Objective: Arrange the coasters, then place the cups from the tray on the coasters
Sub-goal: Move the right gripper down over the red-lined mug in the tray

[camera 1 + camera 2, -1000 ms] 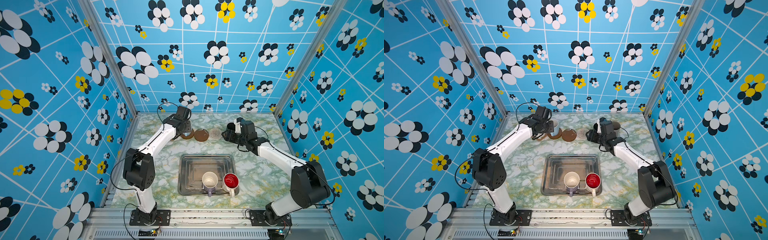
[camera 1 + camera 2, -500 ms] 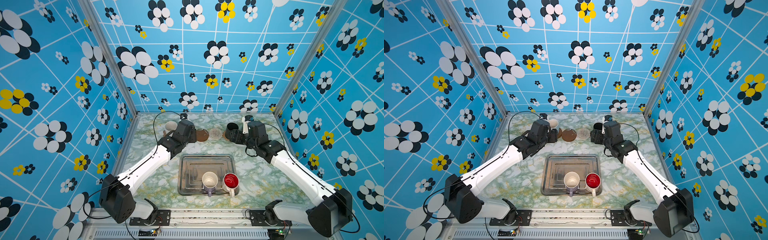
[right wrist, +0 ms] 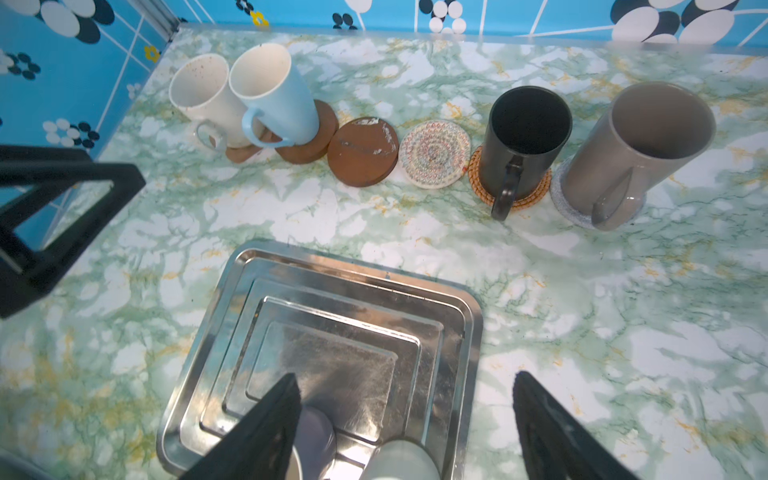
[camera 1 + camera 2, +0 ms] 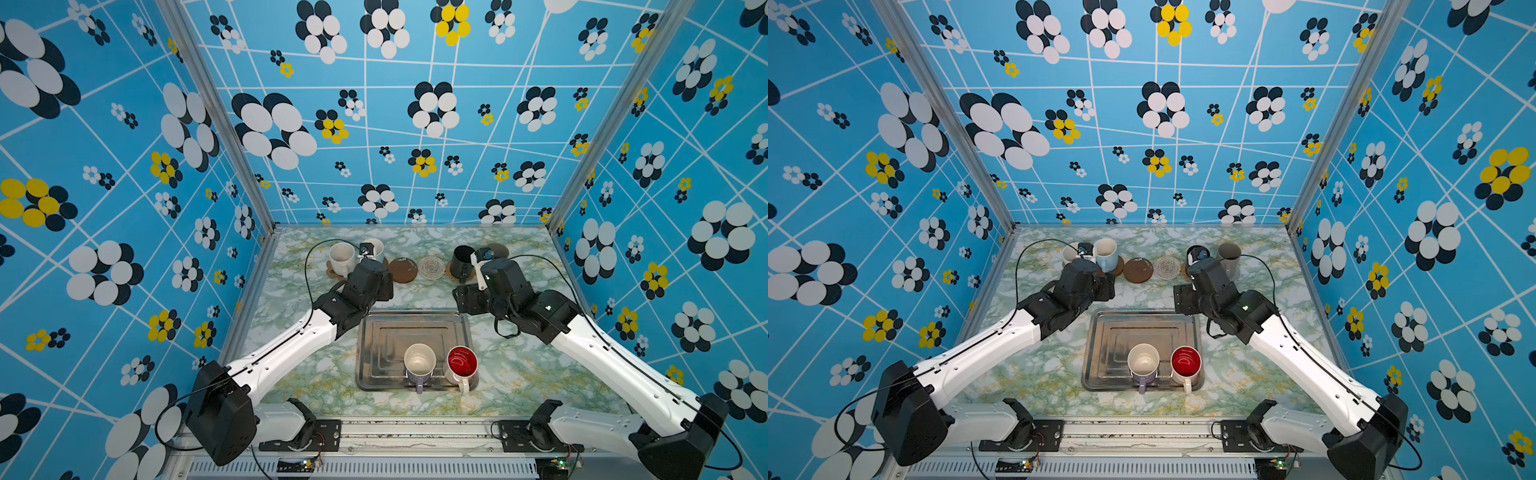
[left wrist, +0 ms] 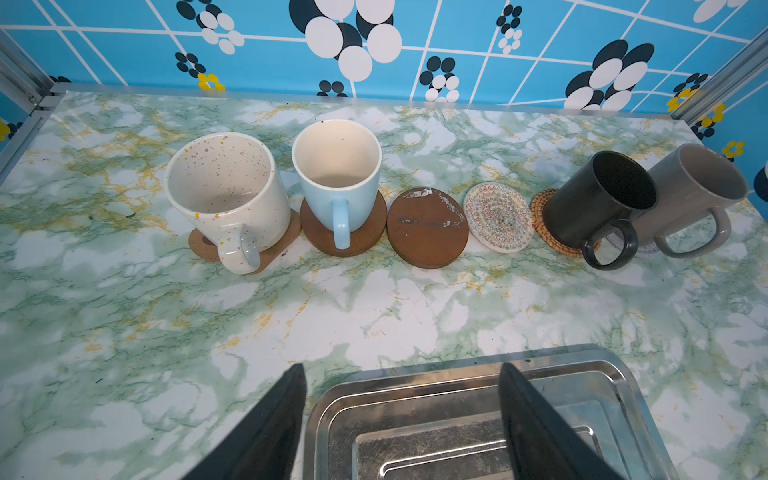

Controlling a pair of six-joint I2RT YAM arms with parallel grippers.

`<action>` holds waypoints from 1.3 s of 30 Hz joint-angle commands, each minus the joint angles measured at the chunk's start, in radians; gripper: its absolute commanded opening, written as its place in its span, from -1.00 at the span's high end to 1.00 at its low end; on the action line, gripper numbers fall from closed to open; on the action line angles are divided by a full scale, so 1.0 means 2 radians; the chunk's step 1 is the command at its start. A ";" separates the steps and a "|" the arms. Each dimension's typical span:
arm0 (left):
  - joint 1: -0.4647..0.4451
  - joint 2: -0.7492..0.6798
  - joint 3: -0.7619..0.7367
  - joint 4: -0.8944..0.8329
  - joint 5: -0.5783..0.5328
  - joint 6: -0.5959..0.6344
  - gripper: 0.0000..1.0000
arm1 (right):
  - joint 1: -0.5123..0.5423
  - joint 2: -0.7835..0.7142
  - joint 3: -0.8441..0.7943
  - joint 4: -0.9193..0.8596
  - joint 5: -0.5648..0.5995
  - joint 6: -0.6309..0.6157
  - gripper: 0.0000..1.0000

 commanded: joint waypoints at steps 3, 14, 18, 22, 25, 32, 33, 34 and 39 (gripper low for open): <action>-0.002 -0.011 -0.007 0.027 -0.014 0.009 -0.50 | 0.042 -0.015 -0.012 -0.124 0.027 0.018 -0.65; -0.002 -0.009 -0.021 0.054 -0.020 0.005 -0.53 | 0.109 -0.029 -0.043 -0.242 0.004 0.084 -0.58; -0.002 -0.015 -0.028 0.060 -0.023 0.004 -0.53 | 0.130 -0.035 -0.071 -0.231 -0.021 0.113 -0.57; -0.001 -0.017 -0.030 0.060 -0.024 0.006 -0.54 | 0.150 -0.028 -0.093 -0.219 -0.040 0.138 -0.57; -0.001 -0.015 -0.030 0.060 -0.024 0.007 -0.54 | 0.167 -0.023 -0.102 -0.214 -0.041 0.156 -0.57; -0.001 -0.012 -0.029 0.061 -0.020 0.006 -0.54 | 0.200 -0.022 -0.120 -0.189 -0.045 0.196 -0.57; -0.001 -0.012 -0.029 0.061 -0.020 0.006 -0.54 | 0.204 -0.021 -0.126 -0.182 -0.046 0.202 -0.57; -0.001 -0.012 -0.030 0.061 -0.022 0.006 -0.54 | 0.206 -0.020 -0.133 -0.175 -0.047 0.207 -0.57; 0.000 -0.007 -0.031 0.064 -0.022 0.005 -0.54 | 0.209 -0.020 -0.165 -0.136 -0.058 0.225 -0.56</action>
